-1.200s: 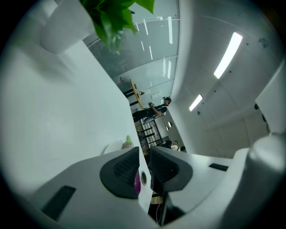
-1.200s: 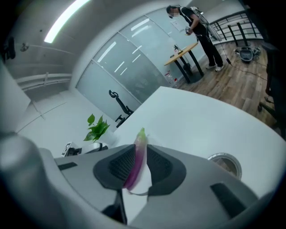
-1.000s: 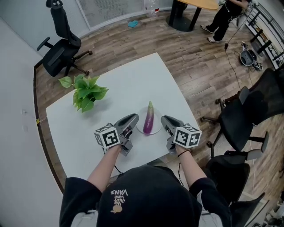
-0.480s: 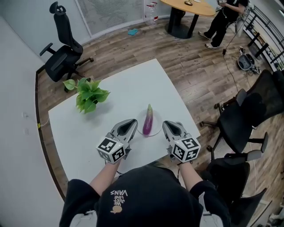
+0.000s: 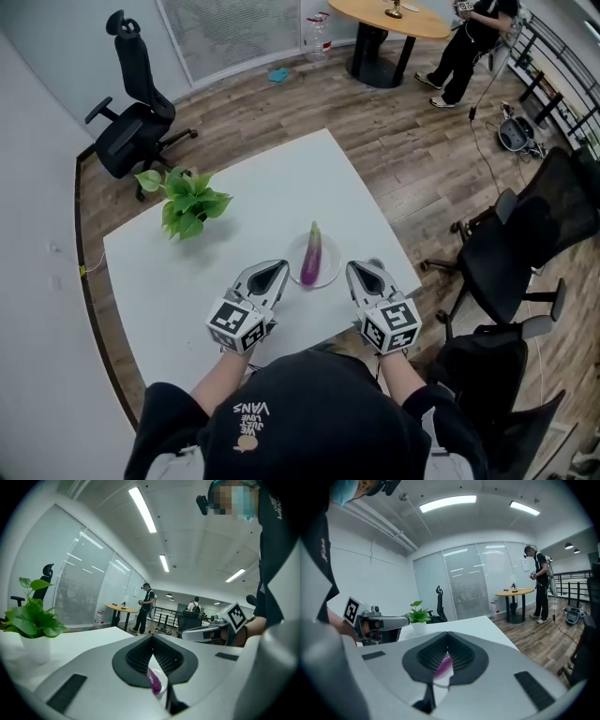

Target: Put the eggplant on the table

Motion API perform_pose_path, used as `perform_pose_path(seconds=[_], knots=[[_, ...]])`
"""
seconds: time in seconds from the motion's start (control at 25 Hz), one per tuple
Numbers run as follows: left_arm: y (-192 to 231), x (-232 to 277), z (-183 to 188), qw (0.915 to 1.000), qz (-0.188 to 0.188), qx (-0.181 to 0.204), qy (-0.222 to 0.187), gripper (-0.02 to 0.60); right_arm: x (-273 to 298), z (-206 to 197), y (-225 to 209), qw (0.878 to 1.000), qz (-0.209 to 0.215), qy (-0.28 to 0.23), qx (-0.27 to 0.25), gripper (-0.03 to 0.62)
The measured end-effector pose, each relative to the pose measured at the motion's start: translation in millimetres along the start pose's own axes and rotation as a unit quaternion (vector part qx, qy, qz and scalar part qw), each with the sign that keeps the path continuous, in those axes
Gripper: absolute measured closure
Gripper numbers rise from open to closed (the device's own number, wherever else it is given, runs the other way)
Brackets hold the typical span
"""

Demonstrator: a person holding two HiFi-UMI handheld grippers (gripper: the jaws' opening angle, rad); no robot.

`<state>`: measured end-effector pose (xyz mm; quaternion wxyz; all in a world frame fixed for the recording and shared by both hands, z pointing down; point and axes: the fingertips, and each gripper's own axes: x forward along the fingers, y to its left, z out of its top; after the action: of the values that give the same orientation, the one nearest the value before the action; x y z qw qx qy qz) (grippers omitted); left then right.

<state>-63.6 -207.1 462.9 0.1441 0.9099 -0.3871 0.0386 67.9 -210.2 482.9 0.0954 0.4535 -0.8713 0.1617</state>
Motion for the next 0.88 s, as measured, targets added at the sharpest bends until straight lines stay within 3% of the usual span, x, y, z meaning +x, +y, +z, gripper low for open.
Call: perform_pose_path(seconds=[0.88], knots=[[-11, -4, -3, 0.9999, -0.013, 0.001, 0.002, 0.571, -7, 5, 10, 1.000, 0.001, 0.000, -0.009, 0.576]])
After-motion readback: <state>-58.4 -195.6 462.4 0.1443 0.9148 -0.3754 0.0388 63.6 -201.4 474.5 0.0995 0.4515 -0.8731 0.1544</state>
